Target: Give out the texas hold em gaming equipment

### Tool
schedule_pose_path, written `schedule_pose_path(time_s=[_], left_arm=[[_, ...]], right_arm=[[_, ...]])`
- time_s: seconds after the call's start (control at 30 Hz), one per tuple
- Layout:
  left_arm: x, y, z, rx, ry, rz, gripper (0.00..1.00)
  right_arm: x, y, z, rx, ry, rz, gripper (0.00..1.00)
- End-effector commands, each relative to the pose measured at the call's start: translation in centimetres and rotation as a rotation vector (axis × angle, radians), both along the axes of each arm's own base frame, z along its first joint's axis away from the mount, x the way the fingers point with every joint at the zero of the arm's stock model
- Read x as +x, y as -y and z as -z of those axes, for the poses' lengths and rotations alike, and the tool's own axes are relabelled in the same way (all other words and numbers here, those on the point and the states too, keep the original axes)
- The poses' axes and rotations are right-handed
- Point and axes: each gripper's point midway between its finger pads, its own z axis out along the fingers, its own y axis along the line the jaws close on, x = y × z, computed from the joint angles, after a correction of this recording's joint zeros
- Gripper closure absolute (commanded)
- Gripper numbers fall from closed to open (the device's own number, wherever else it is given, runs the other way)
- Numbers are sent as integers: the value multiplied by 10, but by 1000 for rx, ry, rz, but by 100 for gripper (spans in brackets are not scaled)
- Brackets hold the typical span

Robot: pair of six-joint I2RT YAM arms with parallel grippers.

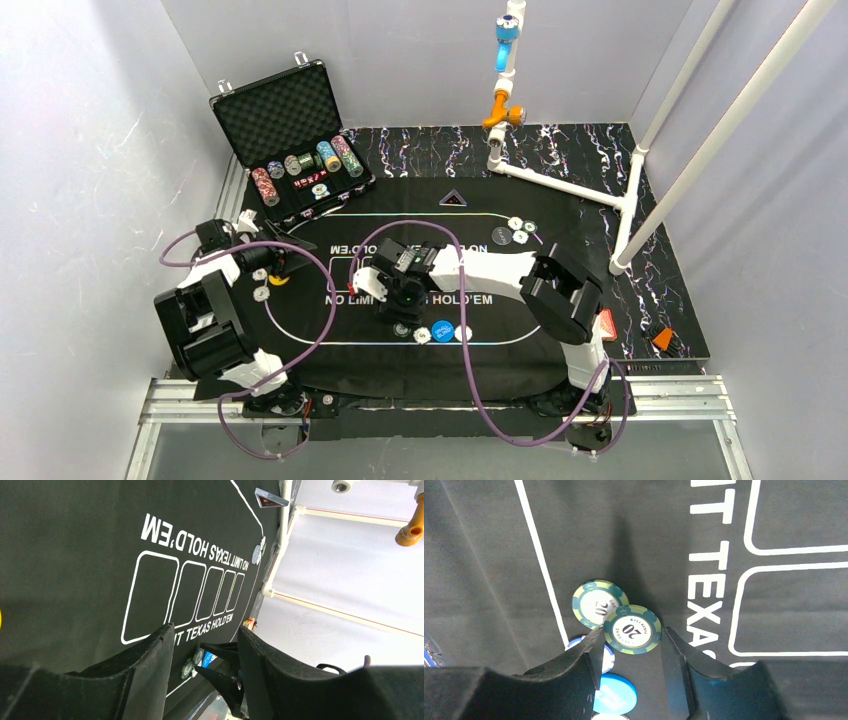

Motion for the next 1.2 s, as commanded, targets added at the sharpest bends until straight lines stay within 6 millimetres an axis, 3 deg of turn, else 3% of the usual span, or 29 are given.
schedule_pose_path(time_s=[0.0,0.2,0.57,0.83,1.17], left_arm=[[1,1,2,-54,-4,-4,54],[-11,14,20,-112,-45,47,58],[-39,86,12,-214,-15,343,62],[-57,120,2,-232,26,490,59],[-70,140,-7,-290,42,582,60]], right_arm=[[13,-16,-42,123,-1,32,62],[26,-21,-58,193,-25,67,63],[54,-41,-100,354,-23,125,63],[54,-48,-103,381,-48,140,63],[52,-54,-105,390,-74,136,62]])
